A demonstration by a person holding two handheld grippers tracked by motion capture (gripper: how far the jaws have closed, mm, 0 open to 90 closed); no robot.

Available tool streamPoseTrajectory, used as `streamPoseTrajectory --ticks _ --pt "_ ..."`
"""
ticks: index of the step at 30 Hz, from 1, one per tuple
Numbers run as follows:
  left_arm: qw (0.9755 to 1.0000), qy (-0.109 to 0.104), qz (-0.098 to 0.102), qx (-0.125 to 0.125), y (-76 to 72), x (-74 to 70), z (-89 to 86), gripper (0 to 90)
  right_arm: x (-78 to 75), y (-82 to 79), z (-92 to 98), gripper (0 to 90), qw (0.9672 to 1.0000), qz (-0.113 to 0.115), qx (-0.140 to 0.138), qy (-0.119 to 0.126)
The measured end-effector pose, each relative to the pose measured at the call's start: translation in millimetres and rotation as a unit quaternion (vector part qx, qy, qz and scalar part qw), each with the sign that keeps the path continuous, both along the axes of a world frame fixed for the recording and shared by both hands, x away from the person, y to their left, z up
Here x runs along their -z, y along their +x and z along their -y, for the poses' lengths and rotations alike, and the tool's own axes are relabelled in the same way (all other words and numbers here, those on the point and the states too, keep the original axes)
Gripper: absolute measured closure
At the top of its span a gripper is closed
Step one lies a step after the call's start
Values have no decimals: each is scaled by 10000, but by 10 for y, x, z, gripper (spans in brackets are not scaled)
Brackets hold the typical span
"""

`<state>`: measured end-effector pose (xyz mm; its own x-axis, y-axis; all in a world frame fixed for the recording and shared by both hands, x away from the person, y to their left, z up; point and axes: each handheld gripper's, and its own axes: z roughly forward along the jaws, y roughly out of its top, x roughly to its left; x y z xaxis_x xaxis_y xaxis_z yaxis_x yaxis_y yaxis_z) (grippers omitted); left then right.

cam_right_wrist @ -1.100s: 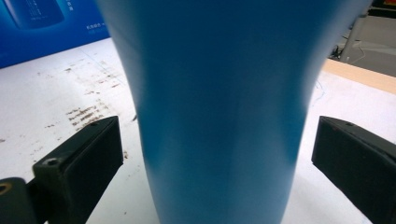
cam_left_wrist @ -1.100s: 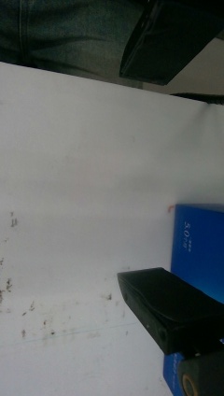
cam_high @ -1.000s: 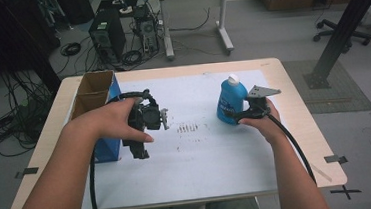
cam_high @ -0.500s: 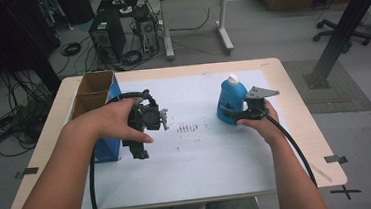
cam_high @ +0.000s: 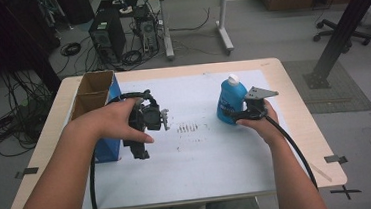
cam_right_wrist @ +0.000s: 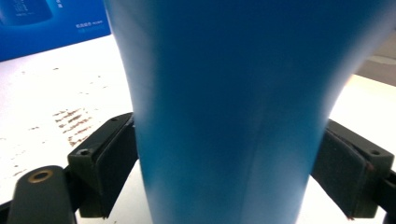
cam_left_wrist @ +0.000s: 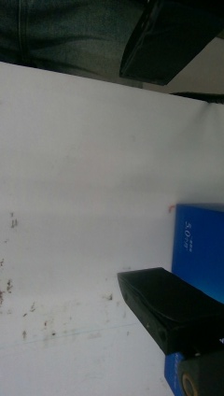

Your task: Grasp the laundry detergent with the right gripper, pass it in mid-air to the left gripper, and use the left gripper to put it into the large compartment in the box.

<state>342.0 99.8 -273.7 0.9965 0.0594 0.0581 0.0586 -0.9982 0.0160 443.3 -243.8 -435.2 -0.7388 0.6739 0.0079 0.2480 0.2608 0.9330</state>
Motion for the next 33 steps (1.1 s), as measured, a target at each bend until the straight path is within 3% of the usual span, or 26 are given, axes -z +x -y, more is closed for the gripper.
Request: streamPoseTrajectory --ticks 16,22,33 --pt "10000 -4 -6 -18 -4 5 -1 45 10 9 -18 271 10000 84 28 -13" --pt "10000 -27 1 -25 2 15 3 45 9 3 -42 414 9998 140 -141 -31" --pt "10000 -26 0 -52 -6 4 -5 45 -15 3 -34 449 9998 54 -201 80"
